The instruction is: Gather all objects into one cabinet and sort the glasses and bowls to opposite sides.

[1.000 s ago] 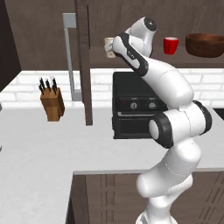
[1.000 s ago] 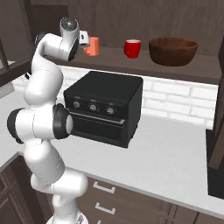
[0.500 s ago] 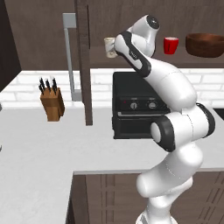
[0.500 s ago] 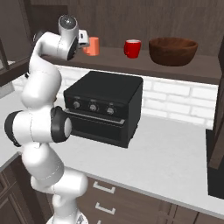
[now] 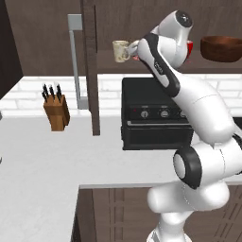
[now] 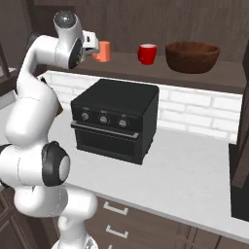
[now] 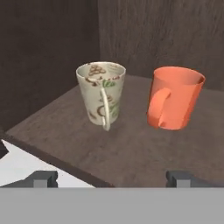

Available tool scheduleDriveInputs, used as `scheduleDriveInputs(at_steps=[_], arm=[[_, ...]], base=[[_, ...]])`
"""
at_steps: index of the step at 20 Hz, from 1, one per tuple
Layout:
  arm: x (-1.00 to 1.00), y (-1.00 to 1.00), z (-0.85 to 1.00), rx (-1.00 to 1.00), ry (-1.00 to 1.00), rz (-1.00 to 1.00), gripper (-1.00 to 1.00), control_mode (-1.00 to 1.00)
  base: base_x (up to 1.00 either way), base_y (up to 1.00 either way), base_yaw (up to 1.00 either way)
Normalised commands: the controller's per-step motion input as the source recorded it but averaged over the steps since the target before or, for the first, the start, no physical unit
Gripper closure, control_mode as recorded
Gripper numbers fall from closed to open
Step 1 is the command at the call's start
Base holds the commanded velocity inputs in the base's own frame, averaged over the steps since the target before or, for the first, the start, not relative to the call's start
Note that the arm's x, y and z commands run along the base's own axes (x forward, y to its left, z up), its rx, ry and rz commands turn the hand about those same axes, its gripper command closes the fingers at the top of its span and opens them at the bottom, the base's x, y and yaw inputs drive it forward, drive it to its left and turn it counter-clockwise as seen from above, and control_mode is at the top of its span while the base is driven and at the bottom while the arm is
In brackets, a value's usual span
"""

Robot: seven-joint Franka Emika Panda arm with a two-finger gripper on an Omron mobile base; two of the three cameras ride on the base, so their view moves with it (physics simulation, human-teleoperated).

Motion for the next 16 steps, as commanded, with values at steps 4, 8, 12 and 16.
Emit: scheduleDriveInputs(at_steps=[4,8,12,16], arm=[[-0.61,-0.72,0.00,0.00,0.02,-0.32,-1.00,-1.00],[-0.26,-0.86,0.01,0.00,0.05,-0.37,-1.00,-1.00],[-0.01,-0.75,0.04,0.00,0.12,-0.37,-1.00,-1.00],[0.06,-0.45,0.19,0.02,0.14,-0.38,-1.00,-1.00]], base=[[0.00,0.00,0.00],[0.00,0.00,0.00],[0.00,0.00,0.00],[0.00,0.00,0.00]])
